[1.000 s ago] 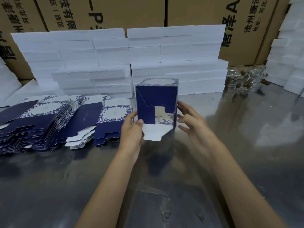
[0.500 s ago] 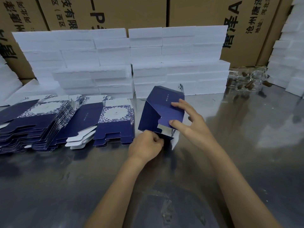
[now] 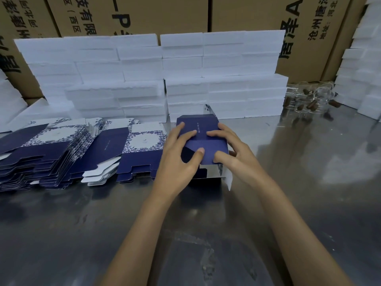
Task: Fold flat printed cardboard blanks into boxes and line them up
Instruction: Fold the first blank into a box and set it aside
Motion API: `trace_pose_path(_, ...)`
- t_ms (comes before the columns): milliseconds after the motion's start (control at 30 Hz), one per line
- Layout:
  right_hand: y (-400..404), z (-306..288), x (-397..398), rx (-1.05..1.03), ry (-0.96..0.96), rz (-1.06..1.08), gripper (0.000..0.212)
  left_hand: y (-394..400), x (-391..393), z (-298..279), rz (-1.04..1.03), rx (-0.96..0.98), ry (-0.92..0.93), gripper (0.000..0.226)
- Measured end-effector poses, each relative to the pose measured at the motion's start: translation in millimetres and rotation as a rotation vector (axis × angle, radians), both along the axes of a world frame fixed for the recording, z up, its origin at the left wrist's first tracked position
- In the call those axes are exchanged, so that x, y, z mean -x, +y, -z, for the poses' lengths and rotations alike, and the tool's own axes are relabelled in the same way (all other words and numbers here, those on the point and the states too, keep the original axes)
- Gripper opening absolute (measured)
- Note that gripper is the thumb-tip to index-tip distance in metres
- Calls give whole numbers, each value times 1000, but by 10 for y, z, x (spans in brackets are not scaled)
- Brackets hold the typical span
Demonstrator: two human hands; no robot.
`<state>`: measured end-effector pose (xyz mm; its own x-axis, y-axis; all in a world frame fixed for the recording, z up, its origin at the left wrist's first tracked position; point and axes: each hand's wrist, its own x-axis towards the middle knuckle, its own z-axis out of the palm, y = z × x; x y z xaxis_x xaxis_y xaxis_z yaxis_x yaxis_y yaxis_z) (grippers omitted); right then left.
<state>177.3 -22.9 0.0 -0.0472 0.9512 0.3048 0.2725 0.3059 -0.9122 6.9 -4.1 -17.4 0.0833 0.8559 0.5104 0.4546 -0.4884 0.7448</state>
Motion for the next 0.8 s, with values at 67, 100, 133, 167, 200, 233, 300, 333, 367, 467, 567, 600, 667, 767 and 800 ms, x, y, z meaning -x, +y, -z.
trace_pose_path(67,3,-3,-15,-2,7,9,51,18,2,19,-2,-12,-12,39)
trace_pose_path(100,9,0,-27,-8,6,14,50,27,5,23,2,-21,-22,37)
trace_pose_path(133,18,5,-36,-16,-1,19,50,38,8,25,4,-26,-29,36)
trace_pose_path(167,30,11,-40,-28,-17,22,49,45,11,27,0,-33,-31,35)
trace_pose_path(200,40,17,-39,-38,-40,24,49,49,13,29,-7,-41,-31,34)
trace_pose_path(233,51,24,-34,-45,-63,28,49,49,7,30,-15,-50,-33,33)
trace_pose_path(300,65,39,-25,-69,-91,47,47,35,-15,29,-30,-56,-59,31)
trace_pose_path(333,67,44,-25,-87,-88,65,45,25,-29,24,-33,-57,-83,30)
trace_pose_path(367,71,42,-25,-100,-69,86,41,17,-41,14,-31,-61,-108,30)
trace_pose_path(467,71,29,-9,-94,29,101,28,-5,-61,-33,16,-25,-172,26)
trace_pose_path(567,54,37,54,-82,121,92,22,-14,-61,-70,56,15,-238,25)
trace_pose_path(600,49,40,74,-85,138,97,21,-16,-70,-73,54,15,-253,24)
trace_pose_path(667,48,46,99,-88,166,102,20,-20,-102,-68,33,6,-280,23)
trace_pose_path(767,50,53,102,-81,197,105,19,-15,-136,-46,4,1,-289,24)
trace_pose_path(800,49,51,100,-75,203,103,18,-14,-136,-41,3,-1,-286,24)
